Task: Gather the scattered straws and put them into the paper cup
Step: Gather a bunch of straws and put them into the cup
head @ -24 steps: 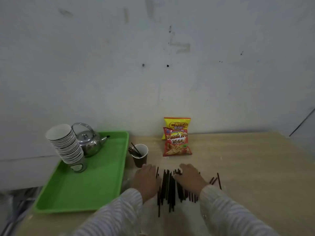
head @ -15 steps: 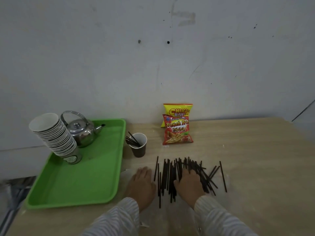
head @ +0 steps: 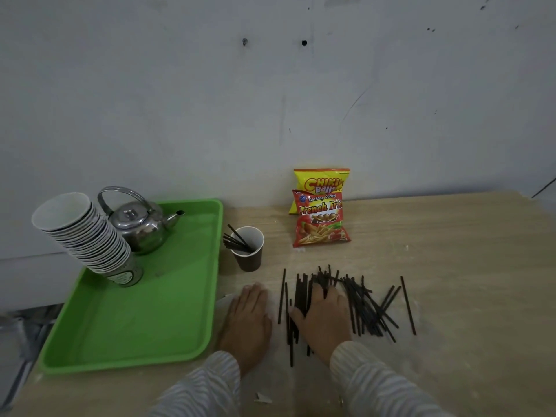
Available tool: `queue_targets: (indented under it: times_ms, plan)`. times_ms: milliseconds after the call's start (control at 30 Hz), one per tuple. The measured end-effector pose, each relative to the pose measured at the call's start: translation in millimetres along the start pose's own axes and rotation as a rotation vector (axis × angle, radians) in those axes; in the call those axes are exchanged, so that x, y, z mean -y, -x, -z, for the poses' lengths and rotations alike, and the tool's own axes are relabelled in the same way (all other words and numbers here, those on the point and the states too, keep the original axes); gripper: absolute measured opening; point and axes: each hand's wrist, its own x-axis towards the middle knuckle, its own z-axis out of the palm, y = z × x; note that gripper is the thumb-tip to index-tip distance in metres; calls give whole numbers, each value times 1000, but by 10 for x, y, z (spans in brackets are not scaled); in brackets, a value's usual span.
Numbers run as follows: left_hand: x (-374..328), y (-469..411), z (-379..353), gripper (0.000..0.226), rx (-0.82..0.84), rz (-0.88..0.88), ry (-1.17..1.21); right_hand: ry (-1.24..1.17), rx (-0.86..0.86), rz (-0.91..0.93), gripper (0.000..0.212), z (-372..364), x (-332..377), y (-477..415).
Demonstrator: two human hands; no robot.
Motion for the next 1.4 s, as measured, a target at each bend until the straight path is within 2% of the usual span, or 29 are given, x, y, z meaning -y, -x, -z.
queue_targets:
  times_ms: [133, 233, 400, 467, 633, 767, 800, 933, 1000, 1133, 1333, 1400]
  plan:
    - [24, -4, -48, 56, -31, -13, -40, 48, -82, -5, 82, -60, 120, -101]
    - [37, -9, -70, 66, -45, -19, -41, 105, -94, 30, 79, -107, 177, -151]
    - [55, 1, -74, 58, -51, -12, -32, 35, -68, 31, 56, -94, 152, -145]
    - [46, 5, -57, 57, -50, -12, -27, 3, -71, 31, 55, -58, 105, -141]
    - [6, 0, -22, 60, -62, -10, -24, 23, 10, -50, 88, 8, -45, -138]
    - [2, 4, -16, 60, -65, -11, -30, 67, 91, 6, 72, 6, -81, -156]
    - [4, 3, -14, 60, -66, -12, -27, 52, 107, 13, 74, 22, -88, -162]
    - [9, 6, -21, 56, -71, -16, 2, 7, 298, 10, 114, 96, -204, -146]
    - [10, 10, -27, 55, -74, -18, -6, 49, 391, 51, 124, 108, -281, -95]
    - [5, 10, -25, 56, -82, -19, -8, 16, 391, 88, 120, 73, -328, -60]
    - [8, 4, -44, 54, -85, -17, 10, -103, 375, 5, 115, 107, -276, -138]
    - [11, 2, -52, 54, -87, -15, 11, -85, 315, -49, 108, 130, -209, -166]
